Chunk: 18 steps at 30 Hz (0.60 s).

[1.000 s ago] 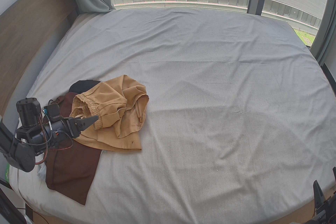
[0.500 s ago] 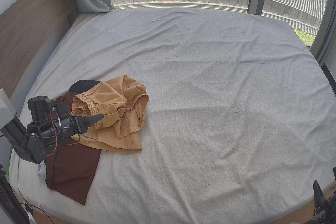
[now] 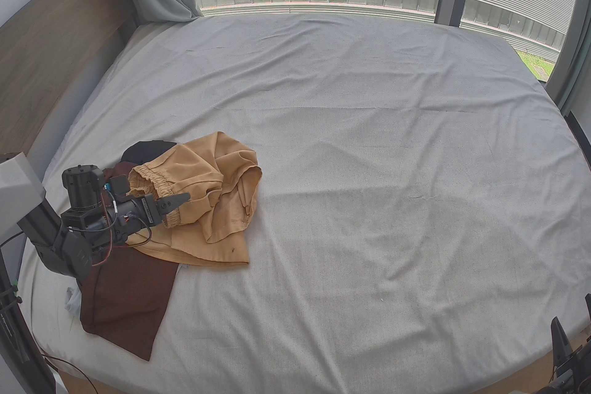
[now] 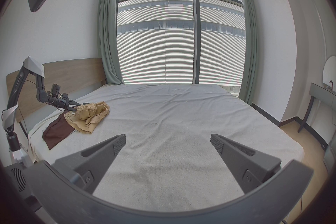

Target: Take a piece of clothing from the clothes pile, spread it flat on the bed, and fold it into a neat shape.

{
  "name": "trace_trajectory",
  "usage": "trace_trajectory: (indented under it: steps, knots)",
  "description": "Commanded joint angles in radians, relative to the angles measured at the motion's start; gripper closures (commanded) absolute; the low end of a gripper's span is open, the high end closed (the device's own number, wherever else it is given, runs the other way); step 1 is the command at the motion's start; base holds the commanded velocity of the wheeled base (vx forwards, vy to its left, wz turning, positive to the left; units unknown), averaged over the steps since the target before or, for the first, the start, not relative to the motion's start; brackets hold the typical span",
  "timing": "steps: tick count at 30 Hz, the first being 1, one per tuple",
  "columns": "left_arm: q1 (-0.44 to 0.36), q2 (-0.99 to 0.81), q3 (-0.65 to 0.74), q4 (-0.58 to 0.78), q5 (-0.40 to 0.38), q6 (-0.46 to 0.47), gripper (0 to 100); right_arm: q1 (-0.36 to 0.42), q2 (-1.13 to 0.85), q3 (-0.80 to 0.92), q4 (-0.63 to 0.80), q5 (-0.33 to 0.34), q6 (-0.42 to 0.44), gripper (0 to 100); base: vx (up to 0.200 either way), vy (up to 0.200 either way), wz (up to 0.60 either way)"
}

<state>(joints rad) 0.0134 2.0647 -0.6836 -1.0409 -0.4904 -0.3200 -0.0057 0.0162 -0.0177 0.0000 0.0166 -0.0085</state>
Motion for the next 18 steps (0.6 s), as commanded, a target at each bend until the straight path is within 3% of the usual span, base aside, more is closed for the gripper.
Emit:
trace_trajectory:
  steps: [1,9,18]
  knots:
    - [-0.02,0.009,-0.019,-0.001,-0.005,-0.014,0,0.0,-0.007,0.016,0.0,0.0,0.001,0,0.0,0.0,0.0]
    - [-0.038,0.041,-0.042,-0.005,-0.005,-0.021,0,0.0,-0.007,0.016,0.0,0.0,0.001,0,0.0,0.0,0.0]
    - [-0.041,0.118,-0.042,-0.143,-0.002,-0.057,0,0.0,-0.007,0.016,0.0,0.0,0.001,0,0.0,0.0,0.0]
